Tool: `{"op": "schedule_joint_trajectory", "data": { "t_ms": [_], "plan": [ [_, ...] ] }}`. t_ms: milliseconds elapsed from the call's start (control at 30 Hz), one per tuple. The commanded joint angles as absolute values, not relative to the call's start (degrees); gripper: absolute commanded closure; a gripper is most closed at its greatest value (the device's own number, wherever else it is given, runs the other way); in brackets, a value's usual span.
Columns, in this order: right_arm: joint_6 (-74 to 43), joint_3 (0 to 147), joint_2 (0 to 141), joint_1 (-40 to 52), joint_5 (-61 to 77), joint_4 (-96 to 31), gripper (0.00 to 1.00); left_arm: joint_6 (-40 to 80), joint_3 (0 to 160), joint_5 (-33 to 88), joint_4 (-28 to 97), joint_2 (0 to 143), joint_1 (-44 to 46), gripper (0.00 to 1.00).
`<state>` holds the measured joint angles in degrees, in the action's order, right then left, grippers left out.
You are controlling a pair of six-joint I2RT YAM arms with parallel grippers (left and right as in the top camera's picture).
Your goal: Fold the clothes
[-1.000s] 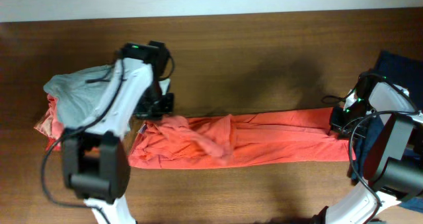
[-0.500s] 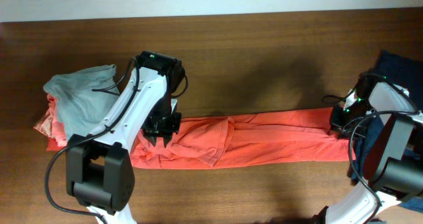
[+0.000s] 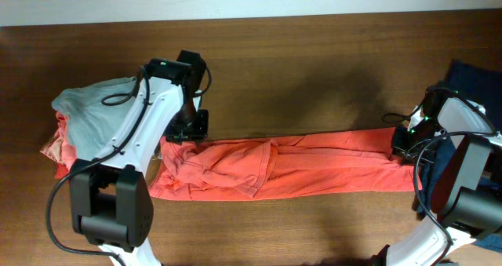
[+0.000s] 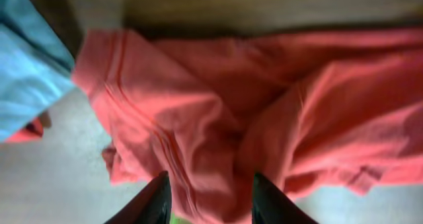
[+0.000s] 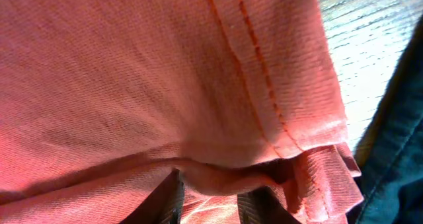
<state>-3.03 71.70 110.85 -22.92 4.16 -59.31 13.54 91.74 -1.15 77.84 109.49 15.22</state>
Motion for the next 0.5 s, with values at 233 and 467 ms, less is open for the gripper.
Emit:
{"op": "schedule_joint_trajectory", "data": {
  "t_ms": [233,467],
  "plan": [
    [-3.5,71.3,111.3,-22.9,4.5,-59.3,0.68,14.7,83.7,-1.8,69.0,109.6,9.4,0.6],
    [-3.5,71.3,111.3,-22.9,4.5,-59.3,0.68,14.7,82.3,-1.8,68.9,109.6,7.8,0.54]
  ]
}}
